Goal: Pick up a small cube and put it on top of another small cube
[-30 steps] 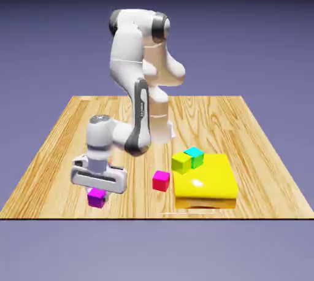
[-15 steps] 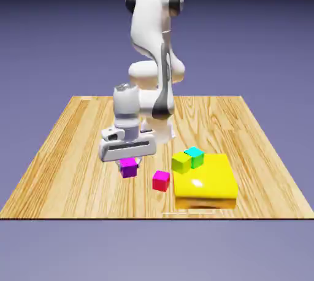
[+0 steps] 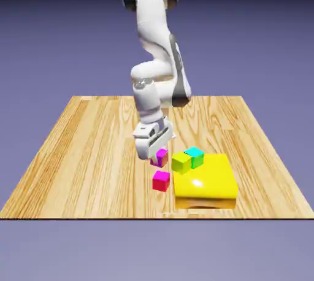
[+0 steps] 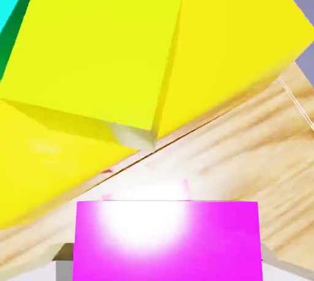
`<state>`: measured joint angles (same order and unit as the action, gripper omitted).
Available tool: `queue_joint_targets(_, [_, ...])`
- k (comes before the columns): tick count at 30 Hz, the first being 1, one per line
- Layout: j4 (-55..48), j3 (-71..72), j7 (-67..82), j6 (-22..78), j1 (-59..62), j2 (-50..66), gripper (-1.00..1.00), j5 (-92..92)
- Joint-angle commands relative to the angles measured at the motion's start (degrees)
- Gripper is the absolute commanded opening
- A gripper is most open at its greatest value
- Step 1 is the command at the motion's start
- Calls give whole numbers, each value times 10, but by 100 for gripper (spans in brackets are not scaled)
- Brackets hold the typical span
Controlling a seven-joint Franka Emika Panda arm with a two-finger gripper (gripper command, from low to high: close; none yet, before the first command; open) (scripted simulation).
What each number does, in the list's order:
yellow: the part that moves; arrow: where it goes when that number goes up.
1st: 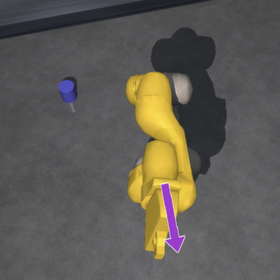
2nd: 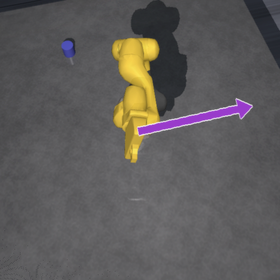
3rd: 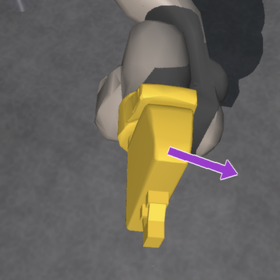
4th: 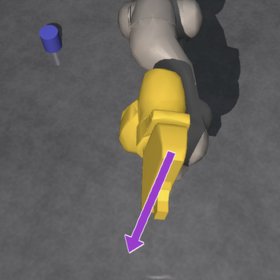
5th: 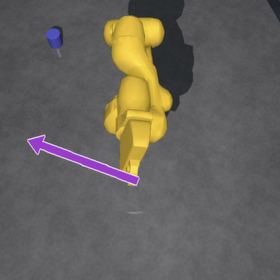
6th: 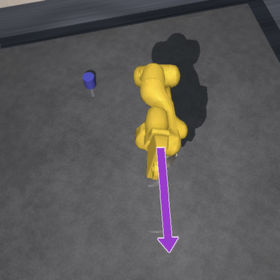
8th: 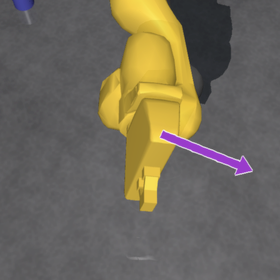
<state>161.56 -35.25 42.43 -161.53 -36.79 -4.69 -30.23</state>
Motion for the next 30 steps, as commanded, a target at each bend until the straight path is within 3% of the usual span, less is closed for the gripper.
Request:
queue_joint_targets(1, [-4, 4, 19, -2, -2, 10, -100, -25])
queue_joint_targets(13, [-47, 49, 239, -24, -24, 130, -100, -321])
queue_joint_targets(14, [-47, 49, 239, -24, -24, 130, 100, -321])
queue_joint_targets(30, [8, -8, -39, 3, 4, -21, 100, 52])
